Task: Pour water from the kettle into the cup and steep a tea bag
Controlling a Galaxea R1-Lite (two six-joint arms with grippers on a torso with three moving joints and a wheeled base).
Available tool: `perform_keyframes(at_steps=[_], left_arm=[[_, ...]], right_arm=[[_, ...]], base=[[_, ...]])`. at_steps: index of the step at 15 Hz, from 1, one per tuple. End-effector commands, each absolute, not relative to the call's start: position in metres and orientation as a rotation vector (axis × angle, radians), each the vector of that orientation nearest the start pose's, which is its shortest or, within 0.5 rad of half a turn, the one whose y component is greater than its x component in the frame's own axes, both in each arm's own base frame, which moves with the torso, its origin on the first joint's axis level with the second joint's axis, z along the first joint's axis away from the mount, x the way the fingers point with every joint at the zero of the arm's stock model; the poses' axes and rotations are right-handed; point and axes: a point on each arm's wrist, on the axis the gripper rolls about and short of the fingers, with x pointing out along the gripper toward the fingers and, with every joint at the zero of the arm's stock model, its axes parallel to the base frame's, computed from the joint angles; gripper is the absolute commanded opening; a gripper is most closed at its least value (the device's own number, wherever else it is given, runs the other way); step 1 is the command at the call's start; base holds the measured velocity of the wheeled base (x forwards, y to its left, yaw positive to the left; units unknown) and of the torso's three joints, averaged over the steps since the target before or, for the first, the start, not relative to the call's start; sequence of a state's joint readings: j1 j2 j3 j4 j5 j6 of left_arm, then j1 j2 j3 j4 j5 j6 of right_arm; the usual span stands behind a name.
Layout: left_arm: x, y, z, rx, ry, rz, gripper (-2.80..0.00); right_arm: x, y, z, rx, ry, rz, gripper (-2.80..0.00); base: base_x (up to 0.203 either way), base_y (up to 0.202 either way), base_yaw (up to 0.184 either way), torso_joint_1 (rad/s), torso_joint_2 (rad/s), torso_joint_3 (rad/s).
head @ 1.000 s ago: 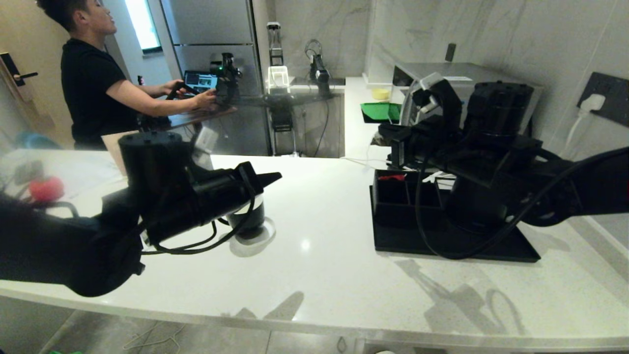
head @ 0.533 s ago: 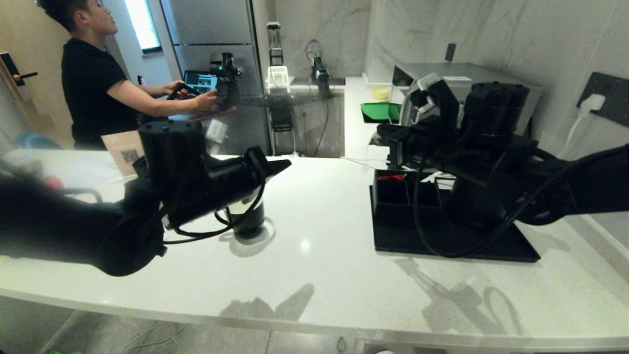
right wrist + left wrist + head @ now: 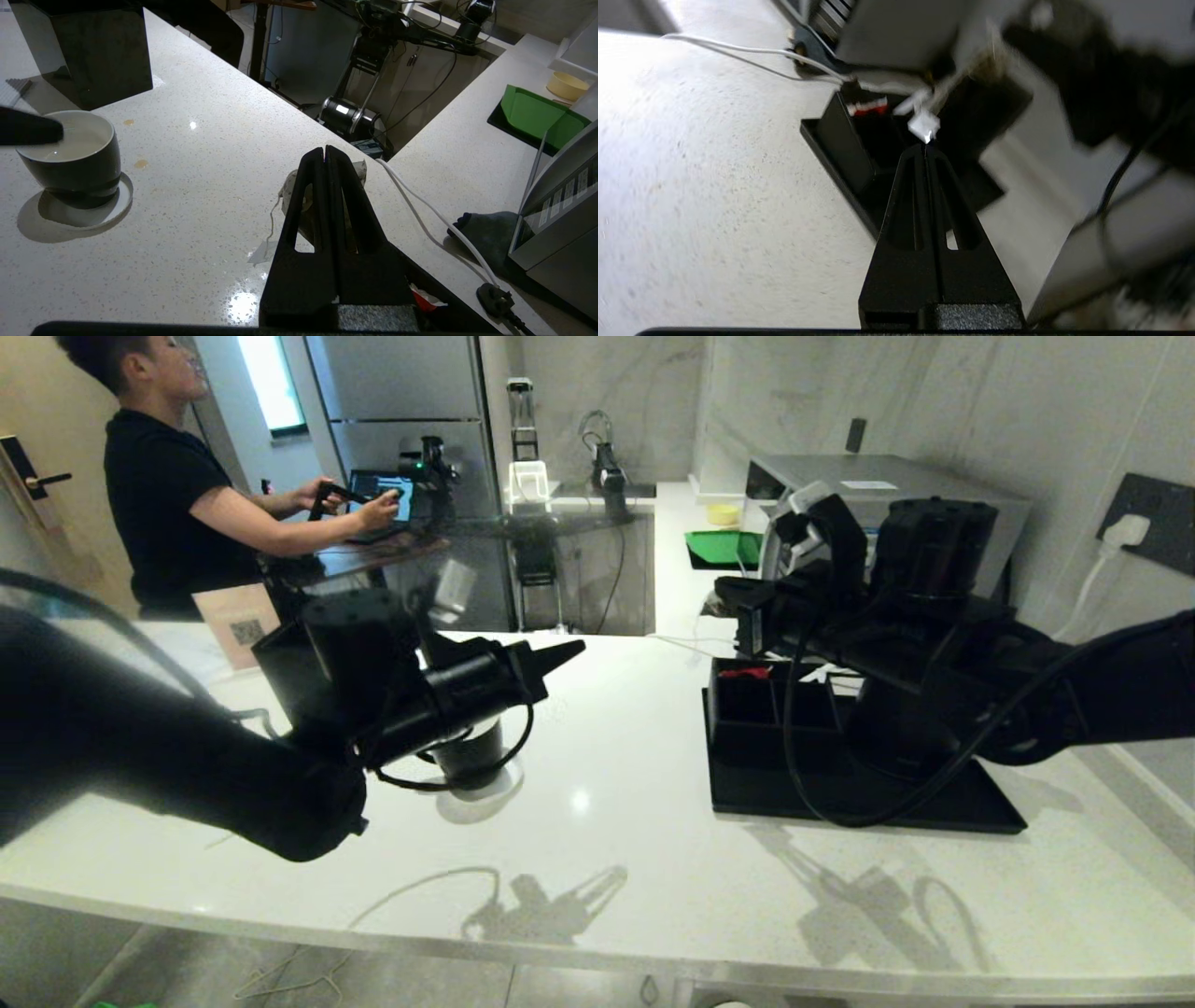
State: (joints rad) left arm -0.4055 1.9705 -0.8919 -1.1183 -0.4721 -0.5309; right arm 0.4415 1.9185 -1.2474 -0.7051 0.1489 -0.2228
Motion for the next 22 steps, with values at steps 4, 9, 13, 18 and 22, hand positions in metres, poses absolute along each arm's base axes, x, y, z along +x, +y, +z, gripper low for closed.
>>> perform_keyframes(at_steps=[4, 9, 13, 18, 22], left_arm=[[0.342, -0.167, 0.144, -0.378, 0.151, -0.921, -2.8], [0.342, -0.174, 0.145, -0.311, 0.072, -0.957, -2.8], [0.34, -0.178, 0.145, -0.266, 0.051, -0.99, -2.8], [0.339, -0.182, 0.144, -0.216, 0.03, -0.999, -2.8], [0.338, -0.182, 0.145, -0.207, 0.016, -1.0, -2.8]], right_arm=[[0.35, 0.169, 0.235, -0.212, -0.103, 0.585, -2.8], [0.35, 0.169, 0.236, -0.212, -0.104, 0.585, -2.8], [0.349, 0.169, 0.238, -0.211, -0.109, 0.585, -2.8], [0.349, 0.169, 0.238, -0.211, -0.11, 0.585, -2.8], [0.349, 0.169, 0.238, -0.211, -0.109, 0.585, -2.8]], base=[[0.0, 0.0, 0.0, 0.0, 0.0, 0.0], [0.0, 0.0, 0.0, 0.0, 0.0, 0.0], [0.0, 0.0, 0.0, 0.0, 0.0, 0.0], [0.0, 0.0, 0.0, 0.0, 0.0, 0.0], [0.0, 0.0, 0.0, 0.0, 0.0, 0.0]])
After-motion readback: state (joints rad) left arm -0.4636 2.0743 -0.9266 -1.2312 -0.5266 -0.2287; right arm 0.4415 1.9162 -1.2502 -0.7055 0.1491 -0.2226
